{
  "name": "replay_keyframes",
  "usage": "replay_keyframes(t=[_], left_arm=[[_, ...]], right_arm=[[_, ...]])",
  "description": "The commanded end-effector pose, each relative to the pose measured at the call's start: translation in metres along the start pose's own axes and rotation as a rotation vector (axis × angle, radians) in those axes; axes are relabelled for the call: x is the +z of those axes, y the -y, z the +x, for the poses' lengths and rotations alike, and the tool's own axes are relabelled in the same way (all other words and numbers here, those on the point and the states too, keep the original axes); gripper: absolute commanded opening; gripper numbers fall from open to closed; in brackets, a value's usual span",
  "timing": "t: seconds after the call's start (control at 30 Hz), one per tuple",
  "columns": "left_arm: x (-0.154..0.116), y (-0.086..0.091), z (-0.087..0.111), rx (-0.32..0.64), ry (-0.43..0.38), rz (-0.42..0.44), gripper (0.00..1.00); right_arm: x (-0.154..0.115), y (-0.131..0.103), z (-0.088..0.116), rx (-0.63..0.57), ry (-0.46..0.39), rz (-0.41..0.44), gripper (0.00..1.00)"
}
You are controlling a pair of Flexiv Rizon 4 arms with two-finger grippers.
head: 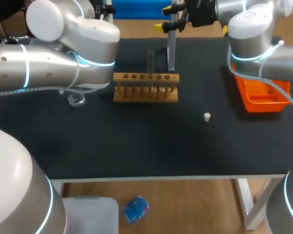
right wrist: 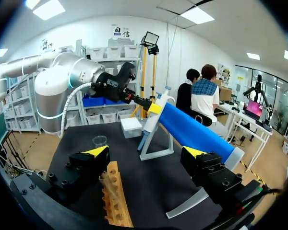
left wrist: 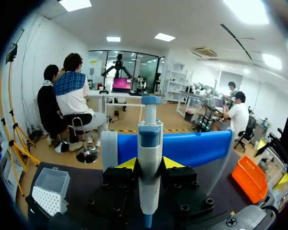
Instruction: Invert the test tube, pick up the pipette, mount the tip to pipette, aspirate from beaker and dispense into the tube, eject the tip, return the pipette, and cap with the stopper.
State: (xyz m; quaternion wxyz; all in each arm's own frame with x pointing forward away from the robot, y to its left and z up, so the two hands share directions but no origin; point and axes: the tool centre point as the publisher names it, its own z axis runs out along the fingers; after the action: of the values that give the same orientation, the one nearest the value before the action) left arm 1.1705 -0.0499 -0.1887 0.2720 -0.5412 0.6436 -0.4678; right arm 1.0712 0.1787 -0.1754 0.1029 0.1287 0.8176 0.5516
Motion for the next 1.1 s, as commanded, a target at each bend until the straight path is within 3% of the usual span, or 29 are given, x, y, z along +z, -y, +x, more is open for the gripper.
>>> replay_keyframes(t=[0.03,0.5,1.1], left_arm=[[0.0031,0.0008,0.0011,-0.004,0.014,-0.011,0.0],[0.0077,-0.0084,0.001,-0.019,0.035,-0.056,0.0],[0.007,-0.0024,-0.0003,-0.015,0.057,-0.056,0.0]], right_arm=[[-0.0009,-0.0003,-0.0004,0.0,-0.002,0.003,1.0],[-0.0009,-0.0003,-0.0004,0.0,-0.002,0.003,1.0],[-0.0009,-0.0003,-0.0004,0.0,-0.002,0.003,1.0]])
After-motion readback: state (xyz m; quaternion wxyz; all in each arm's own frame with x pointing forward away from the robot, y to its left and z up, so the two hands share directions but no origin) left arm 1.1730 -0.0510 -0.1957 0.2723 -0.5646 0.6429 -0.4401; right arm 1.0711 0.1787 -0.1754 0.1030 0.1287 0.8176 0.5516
